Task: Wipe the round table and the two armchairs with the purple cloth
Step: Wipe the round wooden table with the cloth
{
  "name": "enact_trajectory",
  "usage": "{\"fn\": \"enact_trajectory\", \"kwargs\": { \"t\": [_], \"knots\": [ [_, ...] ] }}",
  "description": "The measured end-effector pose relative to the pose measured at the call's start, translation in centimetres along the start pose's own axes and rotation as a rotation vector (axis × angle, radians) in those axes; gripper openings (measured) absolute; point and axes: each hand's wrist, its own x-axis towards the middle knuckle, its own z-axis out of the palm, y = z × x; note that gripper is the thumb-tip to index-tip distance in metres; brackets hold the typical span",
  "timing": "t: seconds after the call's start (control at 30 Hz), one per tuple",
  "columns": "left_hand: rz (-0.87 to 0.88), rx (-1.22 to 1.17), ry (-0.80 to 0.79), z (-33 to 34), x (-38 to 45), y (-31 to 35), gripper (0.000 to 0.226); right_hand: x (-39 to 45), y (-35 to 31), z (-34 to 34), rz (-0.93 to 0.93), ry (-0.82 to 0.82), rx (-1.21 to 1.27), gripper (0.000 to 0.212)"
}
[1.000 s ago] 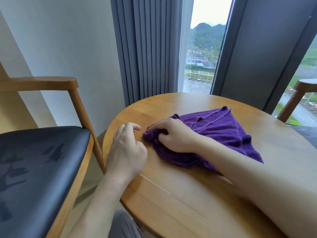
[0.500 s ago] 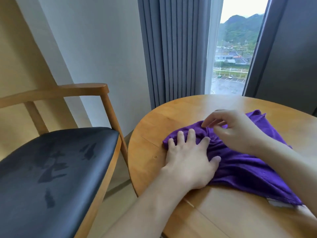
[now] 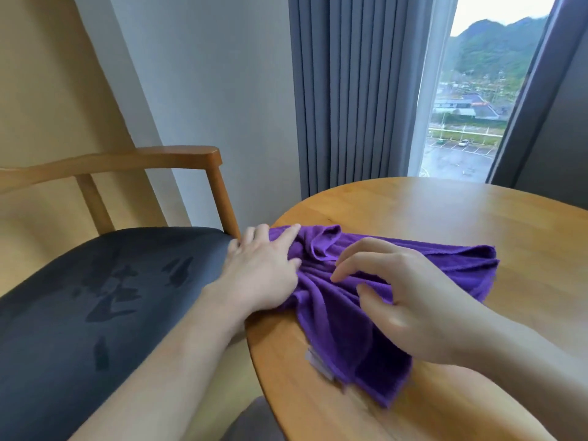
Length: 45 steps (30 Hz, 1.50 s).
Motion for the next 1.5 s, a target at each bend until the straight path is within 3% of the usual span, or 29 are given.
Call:
{"fn": "enact_trajectory", "kwargs": {
  "t": [0.13, 0.2, 0.3, 0.43, 0.53, 0.63, 0.7, 0.77, 0.83, 0.93, 1.03, 1.13, 1.2, 1.37, 1.5],
  "knots": [
    [-0.099, -0.162, -0.125, -0.9, 4.3, 3.4, 0.057, 0.2, 0.7, -0.3, 0.037, 0.04, 0.015, 0.037],
    [-0.113, -0.177, -0.111, -0.1, 4.8, 5.2, 0.064, 0.2, 0.9, -0.4, 0.051, 0.077, 0.028, 0.039],
    [0.035, -0.064, 0.049, 1.9, 2.4, 5.8, 0.063, 0.1, 1.1, -0.7, 0.05, 0.117, 0.041, 0.041],
    [0.263, -0.194, 0.173, 2.2, -1.3, 2.1, 0.043, 0.1, 1.6, -1.3, 0.069, 0.143, 0.04, 0.037],
    [0.113, -0.09, 0.185, 1.5, -2.2, -1.2, 0.058, 0.2, 1.8, -1.5, 0.077, 0.15, 0.03, 0.038],
    [-0.119, -0.238, -0.019, 0.5, 0.6, -1.1, 0.056, 0.2, 1.6, -1.1, 0.067, 0.144, 0.018, 0.039],
    [-0.166, -0.257, -0.082, 0.9, 3.2, 0.9, 0.061, 0.2, 1.4, -0.7, 0.065, 0.132, 0.022, 0.039],
    [-0.081, -0.102, -0.056, 2.1, 4.8, 3.0, 0.074, 0.4, 1.2, -0.4, 0.067, 0.128, 0.029, 0.038],
    [0.032, -0.041, 0.011, 2.6, 5.1, 3.9, 0.071, 0.4, 1.1, -0.1, 0.066, 0.146, 0.035, 0.039],
    [0.252, -0.168, 0.051, 2.5, 3.1, 3.1, 0.061, 0.3, 1.1, -0.3, 0.071, 0.19, 0.05, 0.041],
    [0.392, -0.236, 0.077, 2.5, -0.8, 1.8, 0.066, 0.3, 1.3, -0.6, 0.086, 0.221, 0.062, 0.038],
    [0.186, -0.115, 0.219, 2.6, -3.3, 0.3, 0.076, 0.3, 1.7, -0.8, 0.101, 0.215, 0.073, 0.041],
    [0.081, -0.123, 0.216, 2.7, -3.6, -0.2, 0.076, 0.2, 1.7, -1.0, 0.105, 0.221, 0.076, 0.046],
    [0.074, -0.212, -0.016, 2.6, 1.7, -0.1, 0.055, 0.5, 2.1, -0.7, 0.149, 0.201, 0.042, 0.036],
    [0.129, -0.223, -0.024, 2.4, 4.9, 0.9, 0.047, 0.8, 3.6, -0.2, 0.275, 0.018, -0.14, 0.035]
  ]
}}
